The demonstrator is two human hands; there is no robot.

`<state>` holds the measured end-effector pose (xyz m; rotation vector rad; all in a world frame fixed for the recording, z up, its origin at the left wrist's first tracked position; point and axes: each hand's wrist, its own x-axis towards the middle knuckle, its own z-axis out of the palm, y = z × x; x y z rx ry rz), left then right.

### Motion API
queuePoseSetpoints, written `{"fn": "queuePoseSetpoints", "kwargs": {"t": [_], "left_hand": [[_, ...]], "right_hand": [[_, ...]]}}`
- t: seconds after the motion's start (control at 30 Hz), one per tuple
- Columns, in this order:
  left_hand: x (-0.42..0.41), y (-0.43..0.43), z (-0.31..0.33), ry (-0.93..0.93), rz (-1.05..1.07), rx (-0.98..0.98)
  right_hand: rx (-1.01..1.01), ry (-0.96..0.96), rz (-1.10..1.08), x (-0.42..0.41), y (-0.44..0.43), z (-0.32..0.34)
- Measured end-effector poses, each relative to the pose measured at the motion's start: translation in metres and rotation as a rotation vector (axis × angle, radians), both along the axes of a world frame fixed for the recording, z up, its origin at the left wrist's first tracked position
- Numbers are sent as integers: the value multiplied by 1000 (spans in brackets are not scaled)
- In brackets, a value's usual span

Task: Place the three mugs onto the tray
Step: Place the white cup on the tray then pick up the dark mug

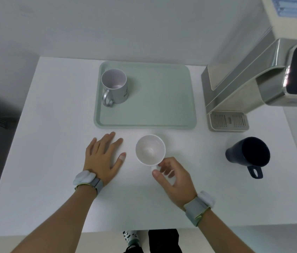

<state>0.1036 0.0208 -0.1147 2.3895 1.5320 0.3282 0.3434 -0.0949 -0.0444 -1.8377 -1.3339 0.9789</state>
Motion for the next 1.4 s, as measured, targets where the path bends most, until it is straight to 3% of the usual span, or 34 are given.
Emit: {"fn": "queuePoseSetpoints", "kwargs": {"t": [0.23, 0.43, 0.7, 0.87, 1.4], "left_hand": [[0, -1, -2, -14, 3, -7], [-1, 0, 2, -14, 1, -21], [-1, -1, 6, -21, -4, -42], [0, 1, 7, -19, -6, -49], [0, 1, 3, -30, 4, -26]], "right_hand": [[-229, 325, 23, -8, 6, 18], [-163, 439, -31, 2, 29, 29], [-40, 446, -150, 9, 131, 54], [-63, 461, -271, 8, 175, 52], [-154, 434, -399, 0, 191, 42]]}}
